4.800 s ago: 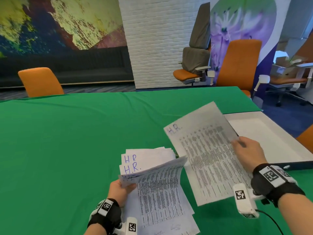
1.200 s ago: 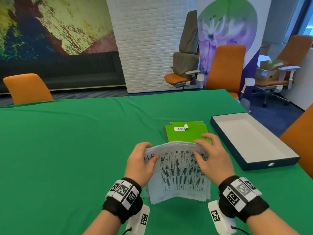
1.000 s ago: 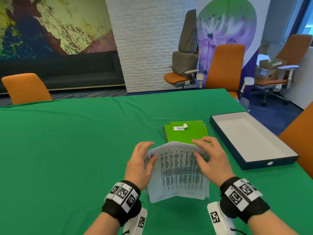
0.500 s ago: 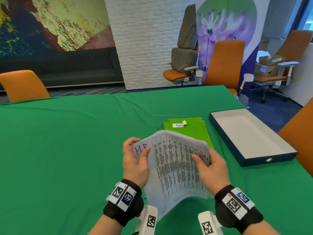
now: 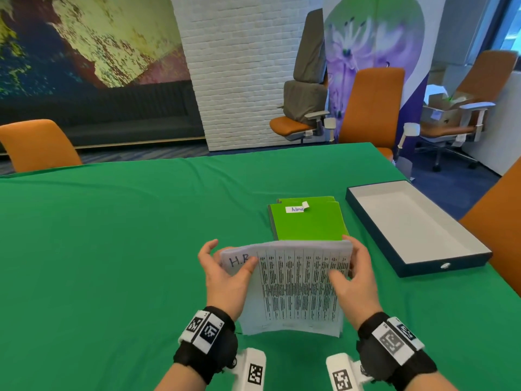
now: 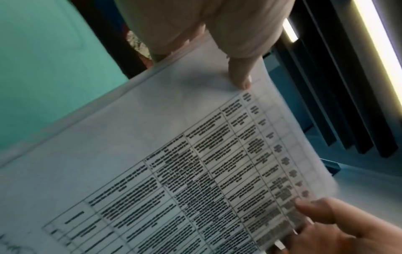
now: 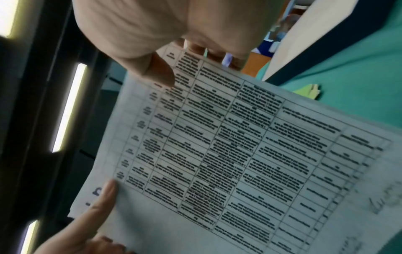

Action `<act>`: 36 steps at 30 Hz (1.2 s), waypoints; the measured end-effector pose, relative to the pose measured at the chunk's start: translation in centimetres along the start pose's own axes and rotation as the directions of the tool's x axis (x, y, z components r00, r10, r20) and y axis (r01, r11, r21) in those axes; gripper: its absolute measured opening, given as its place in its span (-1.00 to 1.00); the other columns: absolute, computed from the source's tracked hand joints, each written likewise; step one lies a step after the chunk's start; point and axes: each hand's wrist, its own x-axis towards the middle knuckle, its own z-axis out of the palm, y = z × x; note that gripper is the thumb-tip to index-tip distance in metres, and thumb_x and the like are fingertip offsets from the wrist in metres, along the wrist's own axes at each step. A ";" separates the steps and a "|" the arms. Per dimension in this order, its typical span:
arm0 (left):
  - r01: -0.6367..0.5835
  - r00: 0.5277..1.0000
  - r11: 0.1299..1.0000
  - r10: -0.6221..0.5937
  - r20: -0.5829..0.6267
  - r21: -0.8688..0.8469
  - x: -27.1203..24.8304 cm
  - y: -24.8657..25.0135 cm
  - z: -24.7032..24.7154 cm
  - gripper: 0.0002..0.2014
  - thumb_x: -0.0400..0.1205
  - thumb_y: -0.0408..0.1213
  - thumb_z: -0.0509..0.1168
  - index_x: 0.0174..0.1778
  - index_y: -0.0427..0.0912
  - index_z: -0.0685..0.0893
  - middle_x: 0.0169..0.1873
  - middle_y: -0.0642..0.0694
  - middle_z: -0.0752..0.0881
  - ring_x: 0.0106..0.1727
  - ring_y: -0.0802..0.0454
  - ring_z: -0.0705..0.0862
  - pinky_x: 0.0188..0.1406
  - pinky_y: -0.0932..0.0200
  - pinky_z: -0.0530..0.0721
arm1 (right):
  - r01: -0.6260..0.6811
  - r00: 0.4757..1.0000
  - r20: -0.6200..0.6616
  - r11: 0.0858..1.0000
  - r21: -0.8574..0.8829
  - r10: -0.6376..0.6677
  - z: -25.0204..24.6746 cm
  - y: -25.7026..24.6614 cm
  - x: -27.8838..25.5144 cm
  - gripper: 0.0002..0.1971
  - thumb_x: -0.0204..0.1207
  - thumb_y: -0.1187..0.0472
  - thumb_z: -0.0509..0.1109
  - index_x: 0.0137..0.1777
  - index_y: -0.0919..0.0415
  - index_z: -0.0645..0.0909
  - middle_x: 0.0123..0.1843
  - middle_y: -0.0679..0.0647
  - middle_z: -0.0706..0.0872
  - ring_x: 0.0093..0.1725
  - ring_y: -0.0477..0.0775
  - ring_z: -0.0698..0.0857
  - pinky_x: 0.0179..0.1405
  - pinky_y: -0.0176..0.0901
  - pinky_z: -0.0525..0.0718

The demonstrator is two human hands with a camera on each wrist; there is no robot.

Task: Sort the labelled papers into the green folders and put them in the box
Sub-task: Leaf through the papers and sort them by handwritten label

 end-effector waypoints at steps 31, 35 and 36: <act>0.141 0.969 0.947 -0.191 0.154 0.287 -0.6 -4.0 0.3 -0.58 0.59 -0.45 0.28 0.20 -0.05 0.22 0.23 -0.08 0.54 0.26 -0.07 0.56 0.30 -0.20 0.59 | -0.140 0.961 0.195 0.954 -0.266 0.195 -0.2 3.6 -0.1 -0.39 0.58 0.45 0.18 0.52 0.03 0.05 0.32 -0.07 0.45 0.31 0.11 0.57 0.35 -0.03 0.49; 0.175 0.931 0.851 -0.307 0.198 0.496 -1.3 -6.8 0.0 -0.72 0.66 -0.37 0.17 0.28 -0.13 0.36 0.31 -0.14 0.59 0.28 -0.07 0.60 0.31 -0.08 0.60 | -0.203 0.904 0.231 0.837 -0.508 0.359 -0.4 7.1 -0.5 -0.56 0.67 0.30 0.13 0.52 0.20 0.18 0.40 0.12 0.54 0.31 0.16 0.61 0.32 -0.03 0.55; 0.180 0.930 0.839 -0.315 0.188 0.514 -1.2 -7.1 -0.1 -0.74 0.67 -0.36 0.15 0.28 -0.15 0.39 0.29 -0.14 0.61 0.25 -0.07 0.62 0.30 -0.07 0.61 | -0.209 0.907 0.211 0.826 -0.523 0.364 -0.7 7.7 -0.4 -0.60 0.68 0.27 0.14 0.51 0.20 0.26 0.41 0.10 0.55 0.31 0.07 0.60 0.34 -0.08 0.52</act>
